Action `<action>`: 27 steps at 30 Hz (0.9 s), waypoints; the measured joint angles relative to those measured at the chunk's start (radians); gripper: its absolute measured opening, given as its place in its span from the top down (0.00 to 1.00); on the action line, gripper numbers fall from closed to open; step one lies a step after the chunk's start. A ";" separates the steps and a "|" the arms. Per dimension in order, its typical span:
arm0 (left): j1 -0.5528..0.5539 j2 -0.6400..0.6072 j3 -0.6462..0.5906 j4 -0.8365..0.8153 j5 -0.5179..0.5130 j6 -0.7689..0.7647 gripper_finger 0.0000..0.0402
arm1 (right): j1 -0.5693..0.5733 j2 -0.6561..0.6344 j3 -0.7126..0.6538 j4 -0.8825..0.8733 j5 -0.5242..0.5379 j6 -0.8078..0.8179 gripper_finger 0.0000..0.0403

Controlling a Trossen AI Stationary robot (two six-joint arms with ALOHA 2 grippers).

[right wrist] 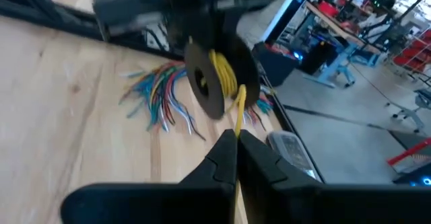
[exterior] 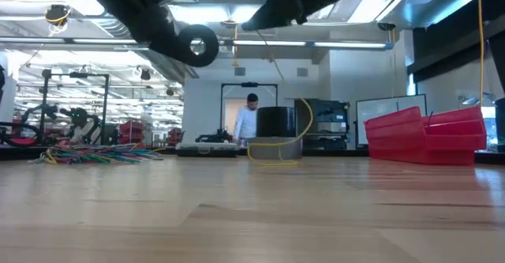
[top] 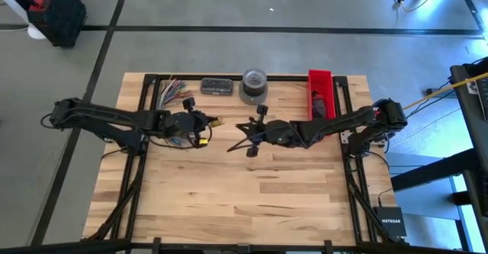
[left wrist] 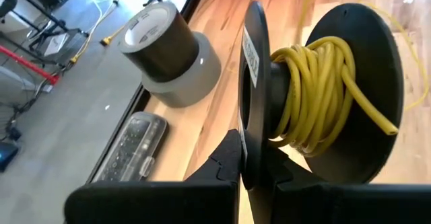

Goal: Coil cords
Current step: Coil the yellow wire onto the spool

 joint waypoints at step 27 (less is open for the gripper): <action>0.010 0.190 0.000 0.389 0.024 -0.009 1.00 | 0.003 0.204 0.112 0.267 -0.141 0.168 0.98</action>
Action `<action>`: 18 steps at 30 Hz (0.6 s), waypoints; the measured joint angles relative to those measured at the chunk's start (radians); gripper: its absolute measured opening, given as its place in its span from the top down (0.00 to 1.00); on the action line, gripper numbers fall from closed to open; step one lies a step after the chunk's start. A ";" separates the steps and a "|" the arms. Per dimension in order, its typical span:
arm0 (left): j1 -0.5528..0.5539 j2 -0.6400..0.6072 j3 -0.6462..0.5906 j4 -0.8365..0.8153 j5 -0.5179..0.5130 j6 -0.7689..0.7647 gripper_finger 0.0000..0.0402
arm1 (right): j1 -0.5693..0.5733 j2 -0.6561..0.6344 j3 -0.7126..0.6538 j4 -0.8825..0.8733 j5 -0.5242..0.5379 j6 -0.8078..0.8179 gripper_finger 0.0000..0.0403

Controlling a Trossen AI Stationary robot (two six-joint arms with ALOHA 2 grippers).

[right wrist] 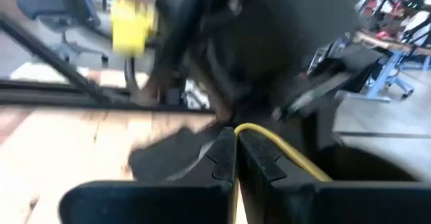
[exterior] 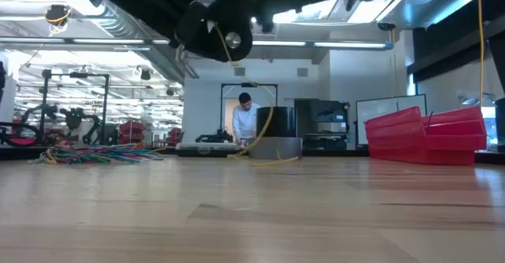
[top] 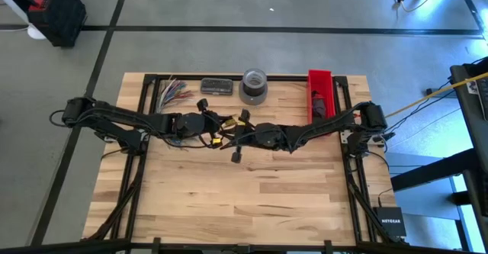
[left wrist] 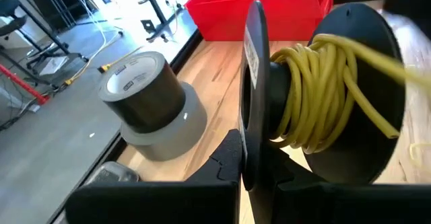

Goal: Coil cords
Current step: Coil the yellow wire onto the spool

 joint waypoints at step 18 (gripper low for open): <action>-0.064 -0.237 -0.002 -0.197 -0.011 -0.003 1.00 | 0.002 0.063 0.025 -0.033 0.085 -0.154 0.98</action>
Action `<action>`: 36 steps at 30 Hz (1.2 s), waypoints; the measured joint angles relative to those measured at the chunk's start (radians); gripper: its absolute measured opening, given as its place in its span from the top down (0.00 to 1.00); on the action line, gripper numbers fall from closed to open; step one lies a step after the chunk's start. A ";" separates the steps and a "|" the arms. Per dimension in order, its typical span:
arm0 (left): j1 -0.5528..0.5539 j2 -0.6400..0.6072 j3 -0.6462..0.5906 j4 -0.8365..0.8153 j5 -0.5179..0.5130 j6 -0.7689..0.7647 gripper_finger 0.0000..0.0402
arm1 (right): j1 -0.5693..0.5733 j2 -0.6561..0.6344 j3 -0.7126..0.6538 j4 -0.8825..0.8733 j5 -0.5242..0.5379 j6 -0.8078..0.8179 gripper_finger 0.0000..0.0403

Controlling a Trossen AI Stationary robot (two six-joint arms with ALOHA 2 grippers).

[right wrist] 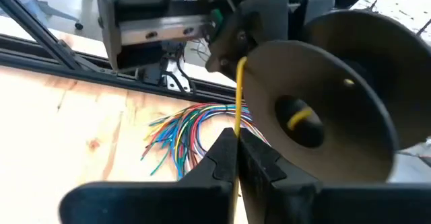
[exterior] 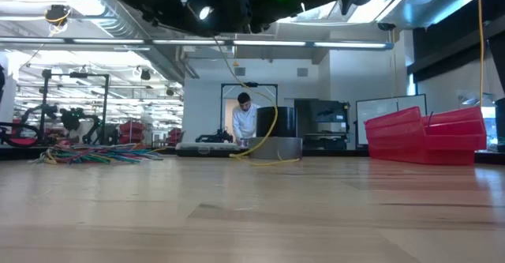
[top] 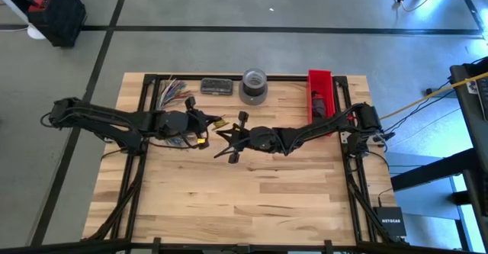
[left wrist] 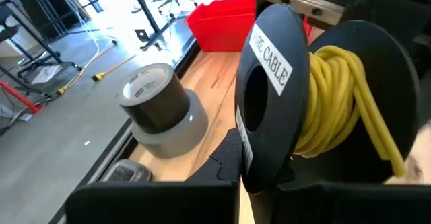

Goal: Coil cords
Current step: Coil the yellow wire onto the spool

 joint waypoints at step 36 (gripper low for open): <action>-0.049 0.029 0.002 0.042 0.003 0.048 1.00 | 0.051 0.015 0.018 -0.088 0.380 -0.247 0.97</action>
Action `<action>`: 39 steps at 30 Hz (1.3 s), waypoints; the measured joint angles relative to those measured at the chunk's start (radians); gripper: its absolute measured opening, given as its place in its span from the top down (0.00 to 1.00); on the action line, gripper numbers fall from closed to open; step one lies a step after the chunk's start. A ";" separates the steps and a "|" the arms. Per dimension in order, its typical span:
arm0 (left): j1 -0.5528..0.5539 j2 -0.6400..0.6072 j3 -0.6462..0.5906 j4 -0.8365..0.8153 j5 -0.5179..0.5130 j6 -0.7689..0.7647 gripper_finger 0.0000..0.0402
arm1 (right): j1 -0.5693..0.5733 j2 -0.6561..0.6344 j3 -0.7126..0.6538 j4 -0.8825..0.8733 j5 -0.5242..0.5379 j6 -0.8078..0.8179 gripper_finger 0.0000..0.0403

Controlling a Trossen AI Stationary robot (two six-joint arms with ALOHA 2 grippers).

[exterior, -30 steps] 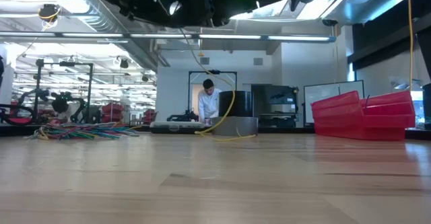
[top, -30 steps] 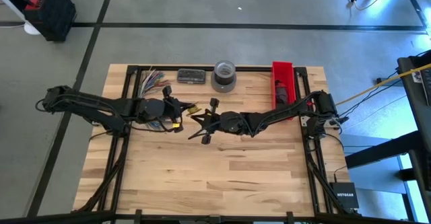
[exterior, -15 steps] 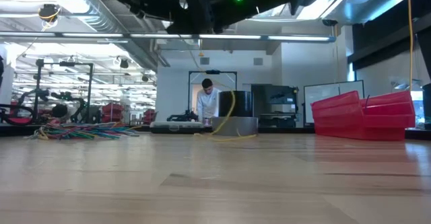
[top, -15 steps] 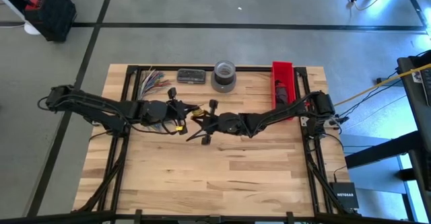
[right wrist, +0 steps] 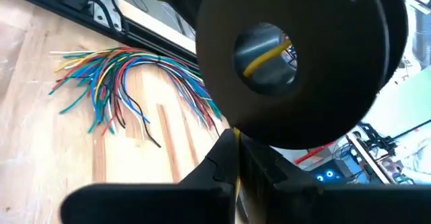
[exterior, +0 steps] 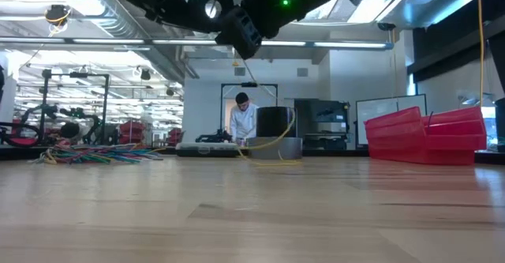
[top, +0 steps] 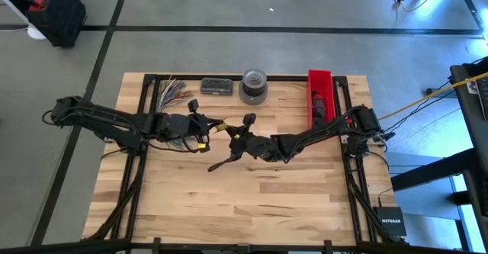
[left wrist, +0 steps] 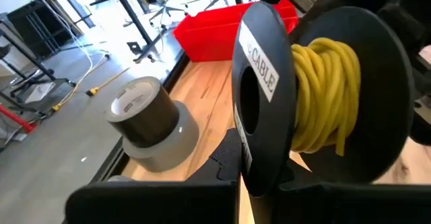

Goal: Coil cords
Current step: Coil the yellow wire onto the spool

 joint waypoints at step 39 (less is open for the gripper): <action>-0.002 -0.005 0.001 -0.038 -0.003 0.011 1.00 | -0.151 -0.086 -0.037 -0.390 -0.527 0.310 0.77</action>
